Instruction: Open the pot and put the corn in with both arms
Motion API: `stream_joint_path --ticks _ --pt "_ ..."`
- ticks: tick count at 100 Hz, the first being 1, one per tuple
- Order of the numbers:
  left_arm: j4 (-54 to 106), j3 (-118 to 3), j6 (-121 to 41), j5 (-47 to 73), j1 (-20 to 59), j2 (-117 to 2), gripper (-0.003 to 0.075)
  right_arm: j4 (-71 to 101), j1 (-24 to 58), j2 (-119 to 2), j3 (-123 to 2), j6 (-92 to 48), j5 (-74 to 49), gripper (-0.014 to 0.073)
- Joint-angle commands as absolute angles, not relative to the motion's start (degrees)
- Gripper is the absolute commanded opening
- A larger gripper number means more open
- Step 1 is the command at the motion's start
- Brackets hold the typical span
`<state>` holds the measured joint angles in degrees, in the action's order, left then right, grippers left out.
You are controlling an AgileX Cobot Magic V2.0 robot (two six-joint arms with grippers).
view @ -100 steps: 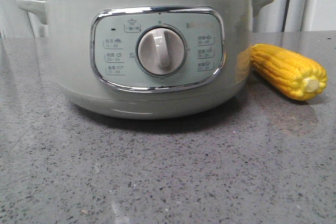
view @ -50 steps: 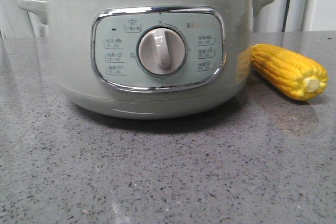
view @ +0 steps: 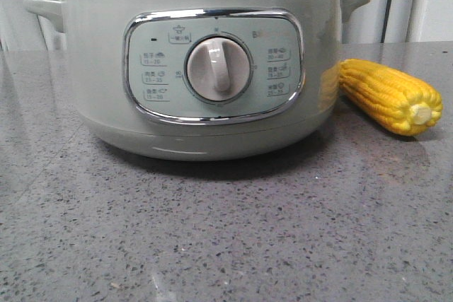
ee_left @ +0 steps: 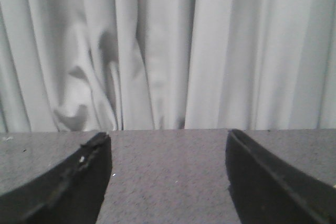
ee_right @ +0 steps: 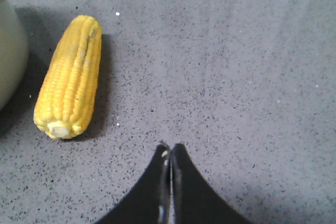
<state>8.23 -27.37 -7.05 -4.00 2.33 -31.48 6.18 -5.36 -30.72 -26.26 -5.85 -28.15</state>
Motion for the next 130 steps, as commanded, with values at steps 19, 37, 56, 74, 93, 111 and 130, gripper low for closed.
stream_joint_path --ticks 19,37,56,74,93,111,130 --pt "8.3 -35.3 -7.0 -12.0 14.3 -40.6 0.0419 7.0 -3.5 -32.3 -28.4 -6.0 -24.6 -0.0064" --pt "8.3 -37.7 -7.0 -17.4 23.2 -45.7 0.0419 7.3 0.3 -32.3 -28.5 -6.0 -24.6 -0.0063" --pt "8.3 -43.2 -7.0 -18.3 31.6 -54.5 0.0419 7.4 4.1 -32.3 -28.5 -6.0 -23.9 -0.0063" --pt "7.1 -47.8 -7.0 -18.4 37.1 -63.1 0.0419 7.9 5.7 -32.3 -28.5 -6.0 -23.7 -0.0063" --pt "6.7 -49.4 -7.0 -23.0 42.2 -69.9 0.0419 8.5 5.8 -32.3 -28.5 -6.0 -23.8 -0.0063" --pt "6.6 -50.2 -7.0 -25.4 44.0 -75.1 0.0419 8.5 5.8 -32.3 -28.5 -6.0 -23.8 -0.0063" --pt "7.0 -52.7 -7.0 -26.2 43.8 -79.0 0.0419 8.8 5.8 -32.3 -28.5 -6.0 -23.7 -0.0063"
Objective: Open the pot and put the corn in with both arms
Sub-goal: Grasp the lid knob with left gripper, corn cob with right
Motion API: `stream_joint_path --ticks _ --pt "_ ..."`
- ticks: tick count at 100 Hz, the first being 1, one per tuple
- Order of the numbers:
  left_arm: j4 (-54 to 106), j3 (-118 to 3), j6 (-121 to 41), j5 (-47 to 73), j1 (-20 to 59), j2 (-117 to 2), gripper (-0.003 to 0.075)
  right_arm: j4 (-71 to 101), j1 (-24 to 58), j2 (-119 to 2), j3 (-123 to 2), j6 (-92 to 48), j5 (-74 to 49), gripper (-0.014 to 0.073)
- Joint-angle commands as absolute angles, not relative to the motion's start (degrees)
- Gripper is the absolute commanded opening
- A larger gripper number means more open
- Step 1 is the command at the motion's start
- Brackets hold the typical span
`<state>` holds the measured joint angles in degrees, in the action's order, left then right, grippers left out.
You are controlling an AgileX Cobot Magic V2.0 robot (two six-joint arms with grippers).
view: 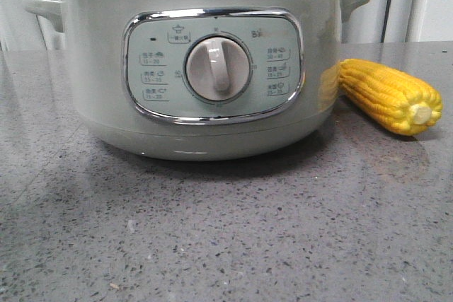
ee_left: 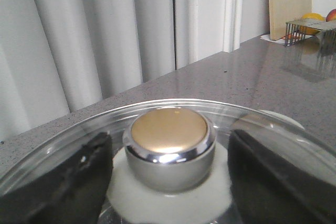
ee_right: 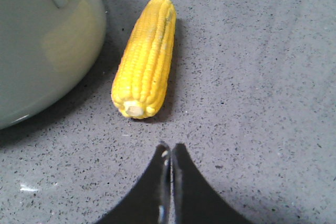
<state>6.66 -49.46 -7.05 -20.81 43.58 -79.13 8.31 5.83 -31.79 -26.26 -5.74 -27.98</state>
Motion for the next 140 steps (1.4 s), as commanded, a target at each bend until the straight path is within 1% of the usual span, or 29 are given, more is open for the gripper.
stream_joint_path --ticks 1,19,30,34,38,44,49,57,63,69,93,110,115,119,123,125,128,130,131,134,140 --pt "7.0 -52.9 -7.0 -26.2 43.8 -79.3 0.0419 8.9 5.8 -32.3 -28.5 -6.0 -23.7 -0.0063" --pt "7.0 -55.2 -7.0 -25.8 43.8 -82.4 0.0419 10.1 5.8 -32.6 -28.9 -6.0 -24.4 -0.0063" --pt "7.0 -55.2 -7.0 -26.1 43.8 -83.1 0.0418 10.8 5.8 -34.9 -31.9 -6.0 -27.7 -0.0058" --pt "7.1 -55.2 -7.0 -26.1 43.8 -83.1 0.0402 10.8 5.8 -36.2 -33.6 -6.0 -29.1 -0.0041" --pt "7.5 -55.2 -7.0 -26.1 43.8 -83.1 0.0365 11.2 5.8 -38.1 -35.3 -6.0 -30.5 -0.0013" --pt "8.0 -55.2 -7.0 -26.1 43.8 -83.1 0.0289 12.2 5.8 -41.5 -38.5 -6.0 -32.6 0.0072" --pt "8.0 -55.2 -7.0 -26.1 43.8 -83.1 0.0197 13.1 5.8 -44.5 -41.1 -6.0 -34.2 0.0155" --pt "8.0 -55.2 -7.0 -26.1 43.8 -83.1 0.0074 14.2 5.8 -49.7 -45.2 -6.0 -36.5 0.0288" --pt "8.0 -55.2 -7.0 -26.1 43.8 -83.1 -0.0011 14.9 5.8 -54.4 -48.5 -6.0 -37.9 0.0346" --pt "8.0 -55.2 -7.0 -26.1 43.8 -83.1 -0.002 15.2 5.8 -58.8 -51.8 -6.0 -39.6 0.0369" --pt "8.0 -55.2 -7.0 -26.1 43.8 -83.1 -0.002 16.8 5.8 -76.0 -61.0 -6.0 -42.9 0.0367" --pt "8.0 -55.2 -7.0 -27.3 43.8 -83.1 -0.002 16.8 5.8 -83.7 -62.6 -6.0 -45.0 0.0366" --pt "8.0 -55.2 -7.0 -28.2 43.8 -83.1 -0.002 16.8 5.8 -85.2 -62.6 -6.0 -45.2 0.0353" --pt "7.7 -55.2 -7.0 -28.3 43.8 -82.7 -0.002 16.8 5.8 -86.1 -62.6 -6.0 -45.5 0.0306" --pt "6.4 -55.3 -7.1 -28.3 43.8 -81.9 -0.002 16.9 5.8 -86.4 -62.6 -6.0 -45.8 0.0238" --pt "5.7 -55.5 -7.2 -28.3 43.8 -81.5 -0.002 16.9 5.8 -86.5 -62.6 -6.0 -46.0 0.0169" --pt "4.6 -55.4 -7.2 -28.3 43.8 -80.7 -0.002 16.9 5.8 -86.5 -62.6 -6.0 -46.4 0.0094" --pt "4.2 -55.5 -7.2 -28.3 43.8 -79.9 -0.002 16.9 5.8 -86.5 -62.6 -6.0 -46.5 0.002" --pt "4.0 -55.5 -7.2 -28.3 43.8 -79.9 -0.002 16.9 5.8 -86.5 -62.6 -6.0 -46.5 0.002" --pt "3.8 -55.6 -7.2 -28.3 43.8 -78.9 -0.002 16.9 5.8 -86.3 -62.6 -6.0 -46.7 -0.0068" --pt "3.8 -56.4 -7.3 -28.3 43.8 -77.2 -0.002 16.8 5.8 -86.0 -62.6 -6.0 -47.0 -0.0062"
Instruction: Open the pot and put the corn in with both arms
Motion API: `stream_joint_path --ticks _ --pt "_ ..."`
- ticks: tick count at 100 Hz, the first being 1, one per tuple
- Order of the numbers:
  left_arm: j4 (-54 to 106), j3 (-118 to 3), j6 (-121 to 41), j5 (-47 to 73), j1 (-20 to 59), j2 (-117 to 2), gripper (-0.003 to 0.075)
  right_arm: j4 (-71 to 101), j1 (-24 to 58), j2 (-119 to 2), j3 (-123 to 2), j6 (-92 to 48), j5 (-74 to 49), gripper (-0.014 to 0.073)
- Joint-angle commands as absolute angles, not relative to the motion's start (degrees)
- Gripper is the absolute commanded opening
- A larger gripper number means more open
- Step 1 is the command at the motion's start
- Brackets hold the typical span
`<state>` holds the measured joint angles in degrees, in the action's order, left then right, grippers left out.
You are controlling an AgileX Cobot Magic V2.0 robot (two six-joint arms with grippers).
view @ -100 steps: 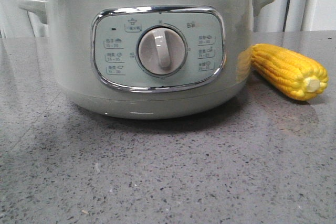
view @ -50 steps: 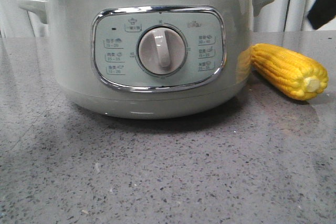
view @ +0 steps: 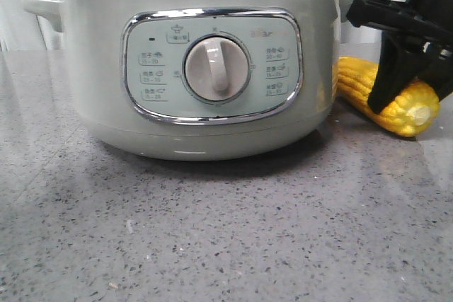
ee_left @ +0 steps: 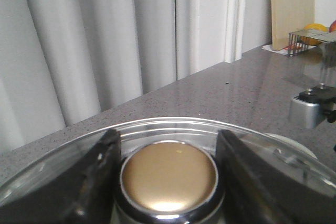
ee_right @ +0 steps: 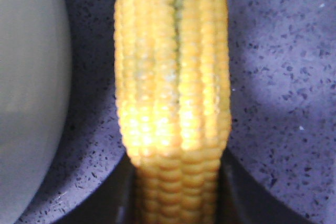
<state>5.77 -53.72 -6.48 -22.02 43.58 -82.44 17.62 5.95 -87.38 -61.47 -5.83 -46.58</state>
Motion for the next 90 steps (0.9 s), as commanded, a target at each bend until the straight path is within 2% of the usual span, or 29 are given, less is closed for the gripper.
stream_joint_path --ticks 1,27,48,72,90 --pt "3.8 -56.6 -7.3 -28.3 43.8 -76.8 -0.002 16.8 5.8 -85.9 -62.6 -6.0 -47.0 -0.0063" --pt "3.8 -62.7 -8.2 -24.4 43.8 -69.9 -0.002 16.8 5.7 -81.6 -62.6 -6.0 -47.4 -0.0063" --pt "4.0 -63.4 -16.0 -18.3 42.3 -62.9 -0.0021 16.4 4.2 -75.4 -62.6 -6.0 -50.8 -0.0063" --pt "8.8 -60.9 -16.0 -7.1 31.9 -52.2 -0.0021 15.4 -0.1 -65.1 -62.6 -6.0 -54.2 -0.0063" --pt "8.6 -55.5 -16.0 -2.0 22.2 -44.9 -0.0021 14.8 0.1 -60.1 -63.8 -6.0 -55.5 -0.0063"
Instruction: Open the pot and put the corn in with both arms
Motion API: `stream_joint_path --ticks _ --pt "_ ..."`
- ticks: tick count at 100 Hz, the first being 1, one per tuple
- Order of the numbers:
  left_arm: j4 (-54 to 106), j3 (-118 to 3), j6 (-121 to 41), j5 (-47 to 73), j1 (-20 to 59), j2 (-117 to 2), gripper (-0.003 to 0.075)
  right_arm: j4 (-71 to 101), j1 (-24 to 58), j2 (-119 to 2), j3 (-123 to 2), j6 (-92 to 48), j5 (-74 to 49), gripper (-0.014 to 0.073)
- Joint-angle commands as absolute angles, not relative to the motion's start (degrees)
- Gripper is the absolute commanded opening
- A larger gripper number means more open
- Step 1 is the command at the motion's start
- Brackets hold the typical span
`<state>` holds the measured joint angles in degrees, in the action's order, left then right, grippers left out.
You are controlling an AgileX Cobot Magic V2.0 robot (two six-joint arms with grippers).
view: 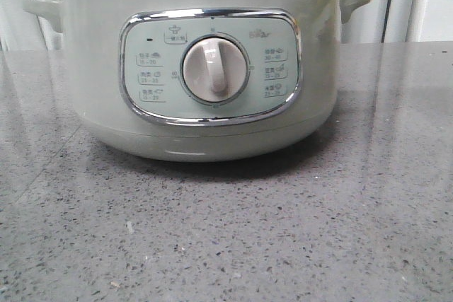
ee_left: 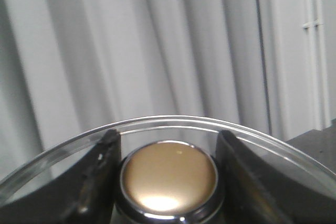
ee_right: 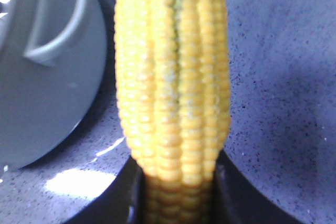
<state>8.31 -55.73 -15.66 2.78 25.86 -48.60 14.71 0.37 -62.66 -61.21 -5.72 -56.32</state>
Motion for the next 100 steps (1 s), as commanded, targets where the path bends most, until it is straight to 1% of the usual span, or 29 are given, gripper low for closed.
stream_joint_path --ticks 1,17,31,40,58,76,84,100 --pt "8.6 -55.2 -16.0 -1.7 21.4 -44.6 -0.0021 14.8 0.2 -60.0 -64.0 -6.0 -55.7 -0.0063" --pt "8.6 -47.5 -16.0 -1.3 14.2 -39.0 -0.002 15.1 2.3 -60.0 -68.4 -6.3 -57.9 -0.0063" --pt "8.9 -40.2 -16.0 -1.5 11.6 -35.7 -0.002 15.7 6.7 -60.9 -72.8 -6.4 -57.7 -0.0063" --pt "9.6 -35.4 -16.0 -2.9 11.6 -34.8 -0.0021 15.8 10.5 -62.4 -76.0 -6.4 -57.7 -0.0063" --pt "12.8 -27.6 -16.0 -9.5 11.6 -34.8 -0.002 15.8 16.6 -66.7 -81.4 -6.4 -57.6 -0.0063" --pt "12.8 -23.7 -16.0 -11.3 11.6 -35.0 -0.0021 16.2 20.8 -71.0 -86.1 -6.4 -57.2 -0.0063" --pt "13.0 -22.4 -16.0 -12.0 11.6 -36.6 -0.0021 16.3 22.6 -72.9 -87.3 -6.4 -56.1 -0.0063" --pt "14.6 -20.3 -16.0 -17.0 12.5 -42.2 -0.002 16.4 24.7 -77.1 -87.8 -6.4 -54.8 -0.0063"
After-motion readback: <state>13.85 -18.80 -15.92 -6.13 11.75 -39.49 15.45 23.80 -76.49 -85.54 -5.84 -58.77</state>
